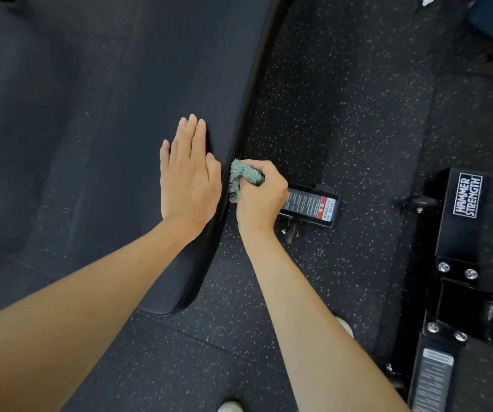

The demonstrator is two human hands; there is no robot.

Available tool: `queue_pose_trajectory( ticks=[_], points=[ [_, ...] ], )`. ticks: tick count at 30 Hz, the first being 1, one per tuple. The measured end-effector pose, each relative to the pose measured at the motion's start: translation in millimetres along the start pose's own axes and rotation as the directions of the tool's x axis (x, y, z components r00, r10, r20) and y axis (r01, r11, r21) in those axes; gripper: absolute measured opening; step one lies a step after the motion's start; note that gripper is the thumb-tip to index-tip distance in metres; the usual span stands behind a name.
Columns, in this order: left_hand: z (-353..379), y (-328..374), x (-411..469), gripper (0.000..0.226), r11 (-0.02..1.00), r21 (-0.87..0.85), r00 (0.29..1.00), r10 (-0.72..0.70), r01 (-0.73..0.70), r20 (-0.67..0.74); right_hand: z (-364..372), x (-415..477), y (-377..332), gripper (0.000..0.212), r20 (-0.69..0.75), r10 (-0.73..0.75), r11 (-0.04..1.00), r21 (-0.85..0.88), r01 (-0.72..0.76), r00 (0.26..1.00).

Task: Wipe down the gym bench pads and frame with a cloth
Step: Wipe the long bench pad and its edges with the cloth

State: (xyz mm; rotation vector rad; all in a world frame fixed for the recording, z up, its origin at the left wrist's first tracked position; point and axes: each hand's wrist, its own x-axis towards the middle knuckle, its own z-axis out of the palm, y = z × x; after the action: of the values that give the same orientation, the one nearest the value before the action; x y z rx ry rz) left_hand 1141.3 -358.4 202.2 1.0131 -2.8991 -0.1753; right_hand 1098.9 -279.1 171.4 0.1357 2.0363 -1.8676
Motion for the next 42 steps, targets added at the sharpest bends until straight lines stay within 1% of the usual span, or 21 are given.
queue_pose_trajectory(
  ticks=[3,6,10,13,17,21,23,24,26,28,30,32,34,37,39,42],
  points=[
    [0.2,-0.1,0.3,0.062,1.0,0.01,1.0,0.0,0.0,0.01,10.6,27.2,-4.9,0.027,-0.081,-0.01,1.0,-0.016,0.009,0.997],
    [0.1,0.2,1.8,0.06,1.0,0.005,1.0,0.0,0.0,0.008,22.5,63.5,-13.5,0.031,-0.132,0.007,0.999,-0.037,-0.012,0.991],
    [0.7,-1.3,1.3,0.057,1.0,-0.002,1.0,-0.007,0.007,0.004,37.1,115.1,-29.4,0.037,-0.17,0.053,0.997,-0.054,-0.063,0.984],
    [0.4,-1.0,2.5,0.056,1.0,0.004,1.0,-0.004,0.004,0.007,40.6,131.5,-33.3,0.038,-0.197,0.044,0.996,-0.066,-0.058,0.979],
    [0.3,0.0,3.7,0.055,1.0,0.02,1.0,-0.006,0.005,0.029,27.4,107.8,-31.1,0.029,-0.117,-0.001,0.996,-0.084,-0.008,0.993],
    [-1.0,-0.4,4.0,0.056,0.999,0.03,0.999,-0.024,0.022,0.047,7.0,72.2,-32.0,0.028,0.029,-0.005,0.996,-0.084,0.008,1.0],
    [-2.0,-0.6,4.8,0.056,1.0,0.011,0.999,-0.026,0.025,0.041,3.9,75.5,-34.9,0.027,0.081,-0.021,0.994,-0.106,0.03,0.996],
    [-2.1,-0.5,5.1,0.056,1.0,-0.007,0.999,-0.027,0.027,0.033,5.2,86.4,-38.7,0.028,0.074,-0.029,0.994,-0.1,0.037,0.997],
    [-1.4,-1.8,5.9,0.055,0.999,-0.041,1.0,-0.027,0.028,0.012,13.3,122.5,-48.5,0.032,-0.022,-0.044,0.997,-0.062,0.042,0.999],
    [0.5,-4.3,5.3,0.055,0.998,-0.062,1.0,-0.02,0.02,-0.007,22.5,159.0,-58.7,0.027,-0.09,-0.065,0.996,-0.068,0.059,0.994],
    [2.4,-5.5,5.8,0.054,0.997,-0.075,0.999,-0.011,0.009,-0.032,32.7,174.6,-65.4,0.028,-0.097,-0.081,0.992,-0.107,0.071,0.992],
    [3.1,-5.5,5.5,0.054,0.997,-0.082,0.999,-0.004,0.0,-0.044,36.5,166.6,-63.8,0.035,-0.109,-0.062,0.996,-0.071,0.055,0.992],
    [3.4,-4.2,5.9,0.054,0.997,-0.082,0.998,0.002,-0.007,-0.058,32.5,146.9,-53.4,0.038,-0.085,-0.056,0.997,-0.063,0.051,0.995],
    [3.9,-3.0,4.7,0.054,0.997,-0.07,0.998,0.005,-0.009,-0.055,17.3,119.4,-37.3,0.04,-0.002,-0.056,0.996,-0.073,0.056,0.998],
    [4.0,-2.6,5.1,0.055,0.998,-0.062,0.998,0.01,-0.014,-0.061,10.2,108.0,-31.2,0.037,0.053,-0.073,0.994,-0.082,0.077,0.996],
    [4.4,-2.5,4.4,0.056,0.999,-0.047,0.998,0.016,-0.019,-0.064,3.5,85.5,-26.2,0.033,0.089,-0.121,0.989,-0.073,0.128,0.989]
  ],
)
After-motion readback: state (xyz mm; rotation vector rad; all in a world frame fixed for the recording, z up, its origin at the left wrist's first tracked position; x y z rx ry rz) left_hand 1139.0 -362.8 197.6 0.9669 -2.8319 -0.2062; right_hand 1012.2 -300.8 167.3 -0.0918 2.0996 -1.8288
